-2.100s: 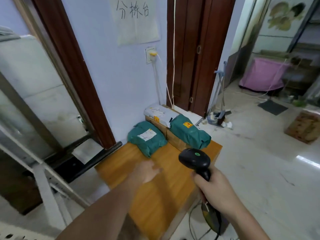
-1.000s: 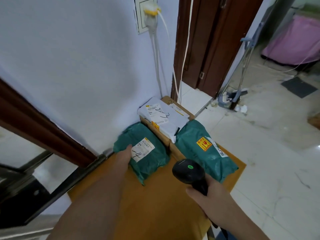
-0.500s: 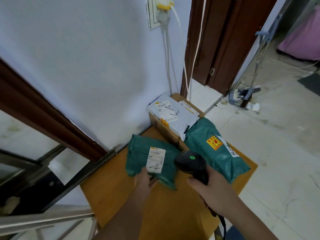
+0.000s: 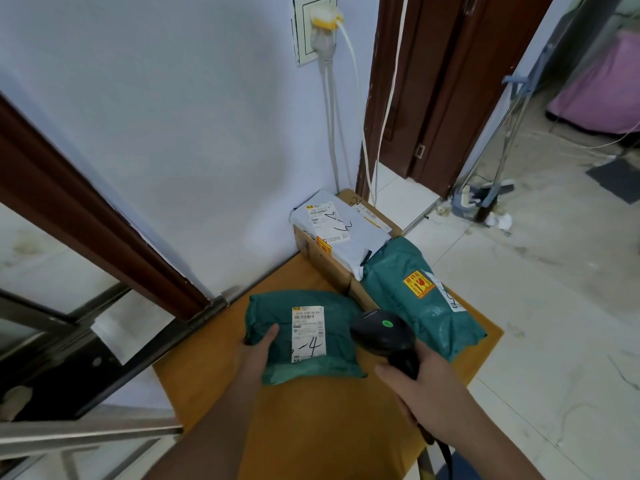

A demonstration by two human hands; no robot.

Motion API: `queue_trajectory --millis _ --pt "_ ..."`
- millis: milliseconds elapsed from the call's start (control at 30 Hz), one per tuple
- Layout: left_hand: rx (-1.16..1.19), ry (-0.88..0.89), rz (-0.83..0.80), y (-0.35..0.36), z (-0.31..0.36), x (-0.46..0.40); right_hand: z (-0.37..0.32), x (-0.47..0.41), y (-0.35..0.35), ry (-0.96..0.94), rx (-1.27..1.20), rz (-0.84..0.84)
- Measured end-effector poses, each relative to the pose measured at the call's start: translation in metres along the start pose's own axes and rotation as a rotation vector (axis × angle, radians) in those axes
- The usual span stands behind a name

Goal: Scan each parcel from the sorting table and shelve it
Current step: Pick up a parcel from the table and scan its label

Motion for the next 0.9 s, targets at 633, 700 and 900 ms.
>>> queue_trajectory --millis 633,700,900 --pt "-0.104 0.215 -0.158 0.028 -0.019 0.019 0.000 -0.014 0.040 0.000 -0.004 -0.001" --pt "-0.137 0.232 -0.095 0.025 -0.020 0.022 0.001 -0.016 0.048 0.017 -0.012 -0.026" --pt "-0.146 0.243 -0.002 0.022 -0.025 0.027 0.002 -0.016 0.061 0.038 -0.044 -0.089"
Point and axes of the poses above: each hand's wrist, its own x-axis away from the middle knuckle, its own y-axis out of the palm, z = x × y, the point moved 7 cm from there along -x, towards the middle knuckle, and after that the axes turned 5 degrees about -z, right-handed, at the moved point
